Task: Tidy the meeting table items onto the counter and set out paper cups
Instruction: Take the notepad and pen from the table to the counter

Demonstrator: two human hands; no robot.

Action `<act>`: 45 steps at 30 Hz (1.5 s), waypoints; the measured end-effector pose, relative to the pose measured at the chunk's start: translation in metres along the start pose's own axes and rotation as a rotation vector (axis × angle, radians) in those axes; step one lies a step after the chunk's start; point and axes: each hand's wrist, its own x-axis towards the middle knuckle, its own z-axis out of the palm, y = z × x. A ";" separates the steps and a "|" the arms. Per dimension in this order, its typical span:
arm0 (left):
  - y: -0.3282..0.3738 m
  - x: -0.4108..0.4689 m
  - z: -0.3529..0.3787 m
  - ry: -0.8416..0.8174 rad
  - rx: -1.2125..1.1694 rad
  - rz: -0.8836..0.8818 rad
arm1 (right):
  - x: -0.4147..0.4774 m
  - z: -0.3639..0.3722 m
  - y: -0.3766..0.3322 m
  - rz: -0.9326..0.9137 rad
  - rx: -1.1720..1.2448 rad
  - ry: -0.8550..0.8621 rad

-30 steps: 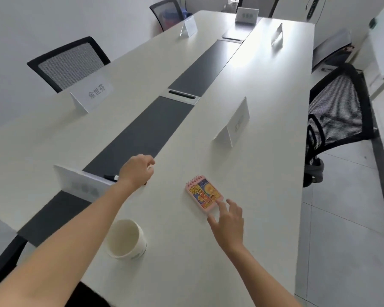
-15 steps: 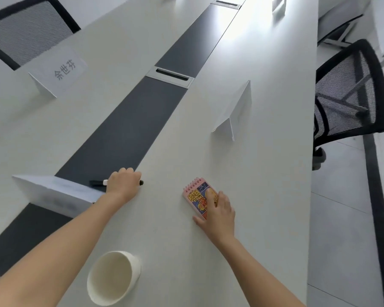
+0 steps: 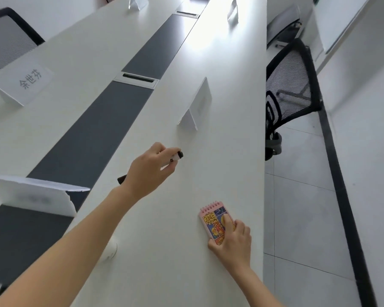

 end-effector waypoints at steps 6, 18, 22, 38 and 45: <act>0.078 -0.047 0.061 -0.053 -0.118 -0.134 | -0.057 -0.031 0.061 0.162 0.225 -0.070; 0.284 -0.179 0.253 -0.636 -0.351 -0.104 | -0.242 -0.093 0.253 0.921 0.517 0.242; 0.350 -0.229 0.289 -0.899 -0.314 0.117 | -0.315 -0.099 0.285 1.188 0.554 0.484; 0.543 -0.359 0.371 -1.479 -0.321 0.824 | -0.492 -0.103 0.275 2.087 0.550 1.239; 0.568 -0.399 0.390 -1.640 -0.234 0.987 | -0.495 -0.085 0.256 2.362 0.570 1.389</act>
